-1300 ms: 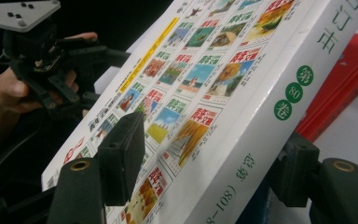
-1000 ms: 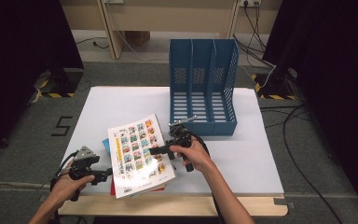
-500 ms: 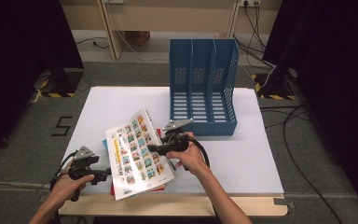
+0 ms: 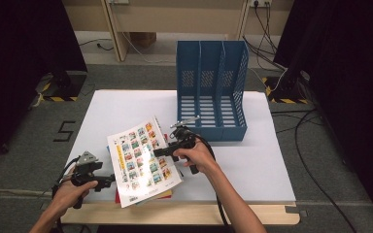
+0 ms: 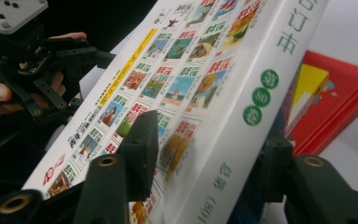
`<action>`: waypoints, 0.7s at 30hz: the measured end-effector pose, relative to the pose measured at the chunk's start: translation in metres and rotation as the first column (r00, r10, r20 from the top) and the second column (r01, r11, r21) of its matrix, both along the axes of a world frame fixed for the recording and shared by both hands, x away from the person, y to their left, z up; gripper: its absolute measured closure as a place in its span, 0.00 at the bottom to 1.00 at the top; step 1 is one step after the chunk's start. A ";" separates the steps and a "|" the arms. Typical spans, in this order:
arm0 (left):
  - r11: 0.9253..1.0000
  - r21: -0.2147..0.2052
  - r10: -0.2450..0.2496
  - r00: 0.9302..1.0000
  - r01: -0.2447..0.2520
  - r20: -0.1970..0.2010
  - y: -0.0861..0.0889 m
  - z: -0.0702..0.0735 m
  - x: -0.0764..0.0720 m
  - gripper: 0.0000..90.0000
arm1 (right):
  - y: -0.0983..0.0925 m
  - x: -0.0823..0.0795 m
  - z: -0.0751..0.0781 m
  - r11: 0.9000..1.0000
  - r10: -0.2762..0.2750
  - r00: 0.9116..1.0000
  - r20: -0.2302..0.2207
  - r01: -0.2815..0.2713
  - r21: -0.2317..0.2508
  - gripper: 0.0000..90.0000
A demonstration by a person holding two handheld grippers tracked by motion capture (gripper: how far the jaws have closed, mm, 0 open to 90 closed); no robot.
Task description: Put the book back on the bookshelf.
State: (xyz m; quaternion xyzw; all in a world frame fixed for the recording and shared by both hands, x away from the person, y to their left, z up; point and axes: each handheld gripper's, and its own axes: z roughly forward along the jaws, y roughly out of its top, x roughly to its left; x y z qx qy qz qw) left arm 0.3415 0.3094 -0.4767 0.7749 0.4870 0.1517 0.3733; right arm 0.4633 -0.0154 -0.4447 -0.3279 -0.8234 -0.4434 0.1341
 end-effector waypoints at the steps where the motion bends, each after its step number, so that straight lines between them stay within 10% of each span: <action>1: 1.000 -0.001 0.000 1.000 0.000 -0.001 0.000 0.000 0.000 0.16 | 0.003 0.005 -0.001 1.000 -0.002 1.000 -0.005 0.002 -0.001 0.53; 10: 1.000 -0.003 -0.007 1.000 0.007 -0.005 0.001 -0.001 0.001 0.15 | 0.020 0.017 -0.008 0.999 -0.035 0.999 -0.010 0.035 -0.013 0.62; 21: 1.000 -0.004 -0.002 1.000 0.002 0.013 0.002 -0.001 0.001 0.17 | 0.016 -0.001 0.005 0.982 -0.127 0.991 0.046 0.119 0.150 0.78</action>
